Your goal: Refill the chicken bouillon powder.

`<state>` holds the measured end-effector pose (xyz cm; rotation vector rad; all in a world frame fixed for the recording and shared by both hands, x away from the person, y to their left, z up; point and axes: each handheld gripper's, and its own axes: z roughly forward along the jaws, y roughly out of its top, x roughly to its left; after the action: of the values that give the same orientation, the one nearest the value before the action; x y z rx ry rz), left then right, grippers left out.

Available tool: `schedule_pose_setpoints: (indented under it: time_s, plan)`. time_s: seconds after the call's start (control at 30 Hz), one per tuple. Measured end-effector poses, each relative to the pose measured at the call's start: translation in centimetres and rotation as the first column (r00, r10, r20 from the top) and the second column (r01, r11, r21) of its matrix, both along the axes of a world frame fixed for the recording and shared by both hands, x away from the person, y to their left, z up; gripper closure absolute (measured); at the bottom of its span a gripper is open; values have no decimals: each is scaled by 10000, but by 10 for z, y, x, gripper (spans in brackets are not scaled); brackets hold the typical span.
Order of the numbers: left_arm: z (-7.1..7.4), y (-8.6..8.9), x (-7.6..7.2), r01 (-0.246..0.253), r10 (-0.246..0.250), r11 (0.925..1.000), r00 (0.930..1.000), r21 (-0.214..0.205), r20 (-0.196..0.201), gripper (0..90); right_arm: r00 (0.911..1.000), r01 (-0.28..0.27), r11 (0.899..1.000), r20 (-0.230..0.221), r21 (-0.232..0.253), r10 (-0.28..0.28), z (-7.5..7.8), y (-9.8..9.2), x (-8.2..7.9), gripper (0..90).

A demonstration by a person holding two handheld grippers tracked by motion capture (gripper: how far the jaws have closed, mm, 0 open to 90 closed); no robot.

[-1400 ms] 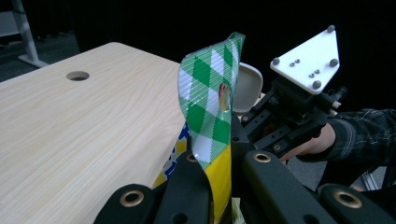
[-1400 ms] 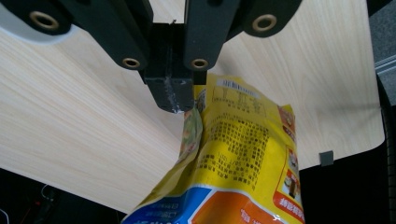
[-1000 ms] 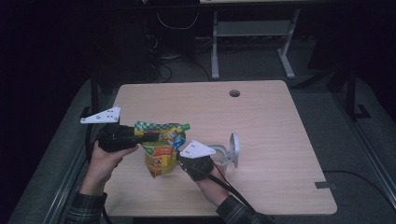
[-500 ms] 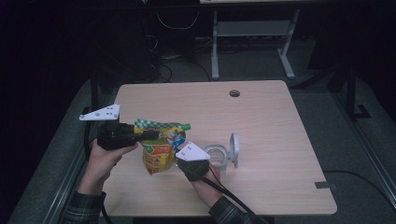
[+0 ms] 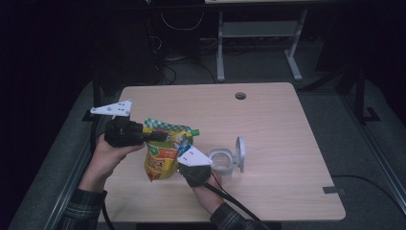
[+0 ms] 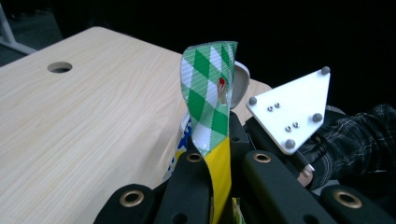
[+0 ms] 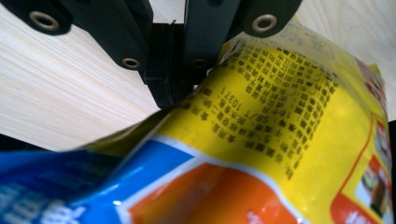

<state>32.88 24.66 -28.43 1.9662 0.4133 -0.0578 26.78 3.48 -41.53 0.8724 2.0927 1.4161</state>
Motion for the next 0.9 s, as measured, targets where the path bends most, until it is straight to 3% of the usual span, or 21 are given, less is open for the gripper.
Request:
schedule_pose_setpoints:
  time_s: [0.17,0.63,0.9]
  plan:
    - [7,-8,4,187,-185,9994,9998,290,-78,900,10000,-27,9999,-62,166,28,-1,3,0,900]
    - [17,-27,12,432,-417,9963,9989,737,-206,900,9994,-152,9988,306,476,138,-1,4,-3,900]
    - [20,-42,17,662,-631,9914,9975,1126,-309,900,9990,-199,9971,421,733,168,-4,7,-6,900]
